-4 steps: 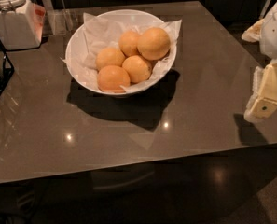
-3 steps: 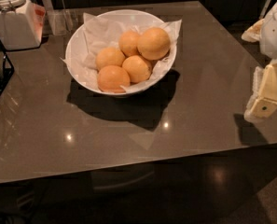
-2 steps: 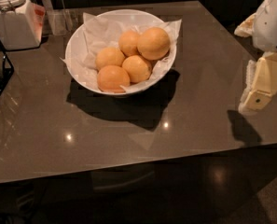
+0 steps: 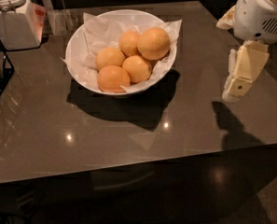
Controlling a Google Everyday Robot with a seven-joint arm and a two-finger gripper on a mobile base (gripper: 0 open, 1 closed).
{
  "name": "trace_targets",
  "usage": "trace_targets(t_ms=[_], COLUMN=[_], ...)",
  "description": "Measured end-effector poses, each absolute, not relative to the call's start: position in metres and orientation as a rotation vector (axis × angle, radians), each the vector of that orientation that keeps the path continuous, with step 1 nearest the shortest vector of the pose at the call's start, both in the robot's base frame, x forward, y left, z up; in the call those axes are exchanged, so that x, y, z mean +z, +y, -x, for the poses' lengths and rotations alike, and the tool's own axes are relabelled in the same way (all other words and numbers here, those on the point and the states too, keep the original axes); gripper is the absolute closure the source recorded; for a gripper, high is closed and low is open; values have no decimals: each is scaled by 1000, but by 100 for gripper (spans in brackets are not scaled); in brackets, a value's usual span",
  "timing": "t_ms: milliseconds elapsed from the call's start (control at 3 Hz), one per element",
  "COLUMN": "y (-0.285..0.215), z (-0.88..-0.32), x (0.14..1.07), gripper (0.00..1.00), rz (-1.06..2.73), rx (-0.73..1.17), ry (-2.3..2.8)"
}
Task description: Pick orange from white bowl
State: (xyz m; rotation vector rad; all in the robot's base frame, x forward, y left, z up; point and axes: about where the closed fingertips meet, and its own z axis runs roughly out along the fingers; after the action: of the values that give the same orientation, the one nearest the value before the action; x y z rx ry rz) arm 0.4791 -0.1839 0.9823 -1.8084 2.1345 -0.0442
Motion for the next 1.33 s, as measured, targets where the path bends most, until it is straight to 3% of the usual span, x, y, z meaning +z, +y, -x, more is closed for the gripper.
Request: trace_targets(t_ms=[1333], y=[-117], z=[-566], x=[997], gripper=[0], rz=[1980], rx=[10], ry=[1892])
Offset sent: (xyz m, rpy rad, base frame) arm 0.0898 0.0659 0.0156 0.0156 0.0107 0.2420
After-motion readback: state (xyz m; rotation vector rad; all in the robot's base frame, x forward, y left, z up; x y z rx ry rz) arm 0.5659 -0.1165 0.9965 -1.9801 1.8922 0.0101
